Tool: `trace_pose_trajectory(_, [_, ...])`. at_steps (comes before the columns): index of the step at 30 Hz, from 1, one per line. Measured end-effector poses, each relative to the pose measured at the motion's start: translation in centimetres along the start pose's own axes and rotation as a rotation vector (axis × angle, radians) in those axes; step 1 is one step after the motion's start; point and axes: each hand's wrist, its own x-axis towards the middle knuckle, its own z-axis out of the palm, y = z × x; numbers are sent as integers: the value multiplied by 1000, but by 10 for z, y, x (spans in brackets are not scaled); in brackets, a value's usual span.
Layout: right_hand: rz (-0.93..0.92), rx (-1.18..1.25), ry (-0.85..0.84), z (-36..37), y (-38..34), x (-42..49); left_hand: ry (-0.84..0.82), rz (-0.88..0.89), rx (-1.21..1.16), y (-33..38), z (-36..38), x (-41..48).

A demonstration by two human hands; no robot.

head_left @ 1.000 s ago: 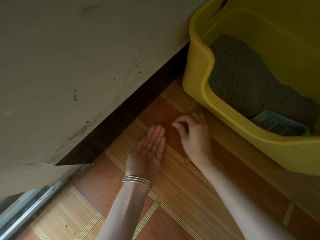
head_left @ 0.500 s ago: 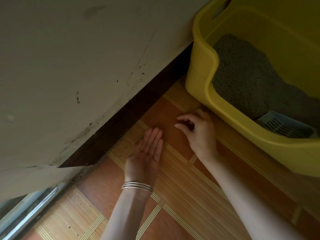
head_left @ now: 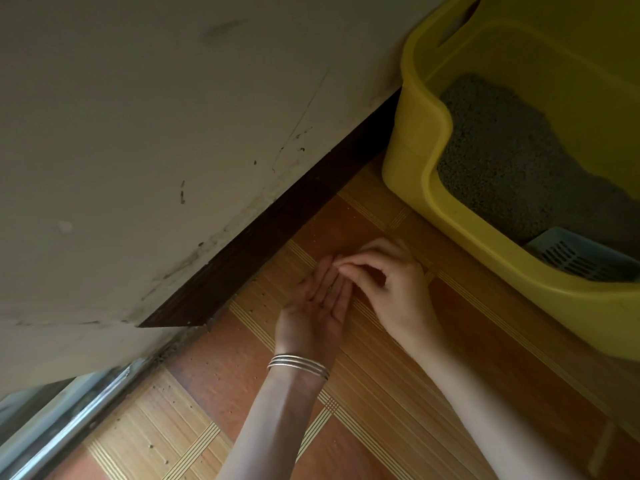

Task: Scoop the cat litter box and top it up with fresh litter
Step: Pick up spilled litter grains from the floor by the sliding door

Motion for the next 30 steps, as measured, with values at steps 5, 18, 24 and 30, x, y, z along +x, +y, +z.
trace_pose_trajectory(5, [197, -109, 141, -17, 35, -3, -235, 171, 139, 2, -20, -8])
trace_pose_trajectory(18, [117, -191, 144, -4, 41, 13, -47, 10, -26, 12, -18, -19])
trace_pose_trajectory(24, [106, -454, 117, 4, 32, 15, -39, 1, -20, 14, -16, -19])
trace_pose_trajectory(30, [-48, -31, -141, 11, -16, 0, -6, 17, -60, 13, -16, -18])
